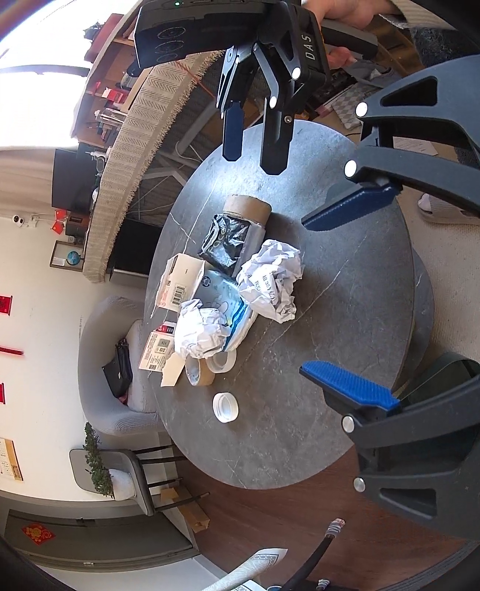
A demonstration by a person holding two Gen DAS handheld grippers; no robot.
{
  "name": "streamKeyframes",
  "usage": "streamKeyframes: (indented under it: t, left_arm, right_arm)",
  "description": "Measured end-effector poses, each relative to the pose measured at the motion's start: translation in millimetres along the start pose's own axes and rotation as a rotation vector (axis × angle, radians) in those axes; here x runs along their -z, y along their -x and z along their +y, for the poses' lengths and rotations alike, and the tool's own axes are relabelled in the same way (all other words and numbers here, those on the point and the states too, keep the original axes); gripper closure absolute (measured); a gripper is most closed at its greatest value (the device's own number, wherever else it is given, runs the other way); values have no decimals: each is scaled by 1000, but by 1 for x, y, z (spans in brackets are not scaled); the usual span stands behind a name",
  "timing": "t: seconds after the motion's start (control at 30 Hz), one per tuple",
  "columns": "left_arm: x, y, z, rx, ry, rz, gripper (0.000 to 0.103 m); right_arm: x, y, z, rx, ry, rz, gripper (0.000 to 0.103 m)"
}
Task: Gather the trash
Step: 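Close the left gripper on the crumpled white paper while the right gripper grasps the cardboard tube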
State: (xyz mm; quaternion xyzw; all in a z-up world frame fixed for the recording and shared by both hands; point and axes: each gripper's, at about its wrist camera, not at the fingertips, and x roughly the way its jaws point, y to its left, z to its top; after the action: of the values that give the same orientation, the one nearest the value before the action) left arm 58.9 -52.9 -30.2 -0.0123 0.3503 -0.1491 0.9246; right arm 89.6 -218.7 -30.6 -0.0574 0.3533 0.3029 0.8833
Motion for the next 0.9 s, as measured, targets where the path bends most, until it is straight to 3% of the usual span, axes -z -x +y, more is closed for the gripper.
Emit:
streamKeyframes:
  t: [0.23,0.5,0.7,0.77,0.9]
  left_arm:
    - [-11,-25,2,44,31,12,16]
    - [-19,-46,4,79,38,23,17]
    - [-20,-56,2,88,18,37,31]
    - [-21,-57,3,97,22,39,43]
    - [-20,-55,5,106,31,41,44]
  right_arm:
    - [-1,-14,-13,-12,0,31,24]
    - [-3,-26,-24,-37,-9,48,24]
    - [-5,-35,-26,-43,4,68,24]
    - [-5,-39,-28,-44,5,74,24]
    - [-5,-42,-27,-37,15,78,24]
